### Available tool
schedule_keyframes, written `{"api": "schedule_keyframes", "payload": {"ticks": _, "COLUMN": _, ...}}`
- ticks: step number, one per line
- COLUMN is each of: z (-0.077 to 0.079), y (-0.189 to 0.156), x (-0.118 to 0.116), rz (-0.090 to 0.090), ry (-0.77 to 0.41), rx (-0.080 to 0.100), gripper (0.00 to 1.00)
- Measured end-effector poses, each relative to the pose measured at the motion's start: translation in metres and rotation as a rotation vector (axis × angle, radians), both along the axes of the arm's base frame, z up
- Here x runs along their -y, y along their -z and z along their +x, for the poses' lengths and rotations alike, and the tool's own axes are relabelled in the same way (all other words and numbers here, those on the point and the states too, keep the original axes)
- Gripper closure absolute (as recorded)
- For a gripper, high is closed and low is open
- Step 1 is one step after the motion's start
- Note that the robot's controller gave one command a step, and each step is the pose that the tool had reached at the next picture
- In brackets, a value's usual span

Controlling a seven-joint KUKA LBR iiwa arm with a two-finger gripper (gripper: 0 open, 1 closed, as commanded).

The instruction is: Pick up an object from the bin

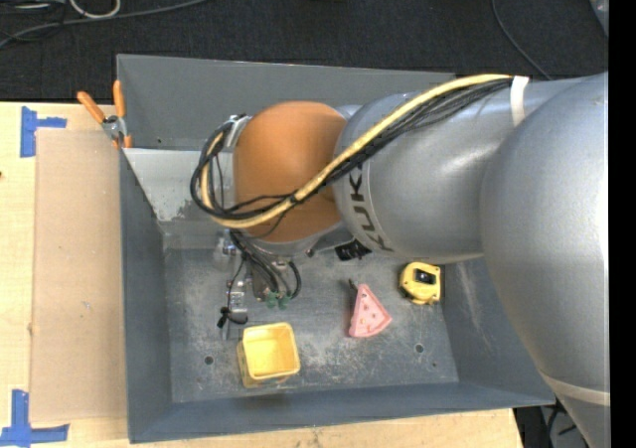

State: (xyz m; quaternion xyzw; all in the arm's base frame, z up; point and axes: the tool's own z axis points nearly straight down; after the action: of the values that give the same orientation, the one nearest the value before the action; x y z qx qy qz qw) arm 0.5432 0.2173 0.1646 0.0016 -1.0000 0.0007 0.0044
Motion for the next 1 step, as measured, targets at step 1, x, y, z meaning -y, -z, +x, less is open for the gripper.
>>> {"api": "schedule_keyframes", "payload": {"ticks": 1, "z": 0.0019, "y": -0.0046, "x": 0.0011, "rz": 0.001, "ry": 0.005, "rx": 0.007, "gripper": 0.00}}
